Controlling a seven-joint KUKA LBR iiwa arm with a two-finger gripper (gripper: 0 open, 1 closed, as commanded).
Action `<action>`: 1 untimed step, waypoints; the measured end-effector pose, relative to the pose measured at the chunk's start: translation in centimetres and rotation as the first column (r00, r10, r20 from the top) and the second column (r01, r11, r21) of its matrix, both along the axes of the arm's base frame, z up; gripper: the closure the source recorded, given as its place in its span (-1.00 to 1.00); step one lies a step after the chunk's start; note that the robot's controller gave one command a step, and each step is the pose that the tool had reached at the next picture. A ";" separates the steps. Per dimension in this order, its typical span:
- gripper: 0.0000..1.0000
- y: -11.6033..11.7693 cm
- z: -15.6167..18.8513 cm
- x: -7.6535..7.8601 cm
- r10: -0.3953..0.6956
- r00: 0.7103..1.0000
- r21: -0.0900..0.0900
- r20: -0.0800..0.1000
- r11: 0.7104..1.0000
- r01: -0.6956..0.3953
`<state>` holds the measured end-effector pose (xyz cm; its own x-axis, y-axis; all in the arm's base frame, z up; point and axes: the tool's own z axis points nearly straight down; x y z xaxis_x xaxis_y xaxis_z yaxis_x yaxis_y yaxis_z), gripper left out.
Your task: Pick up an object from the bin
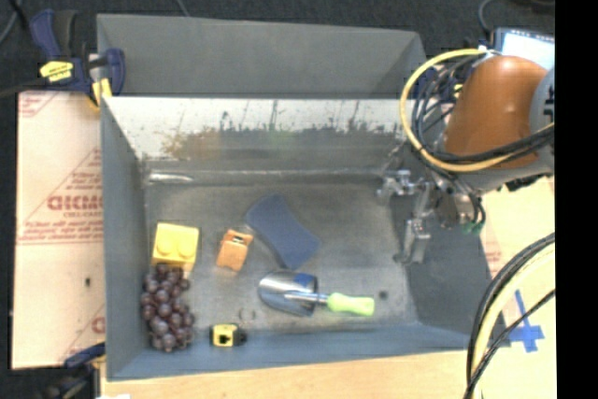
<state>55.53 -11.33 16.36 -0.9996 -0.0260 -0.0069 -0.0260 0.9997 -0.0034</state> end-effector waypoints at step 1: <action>-1.00 6.3 -0.5 -0.1 0.077 0.997 0.001 -0.003 0.997 -0.077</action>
Offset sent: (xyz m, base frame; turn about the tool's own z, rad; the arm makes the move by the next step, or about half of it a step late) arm -0.0079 0.0912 -0.0354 -0.0672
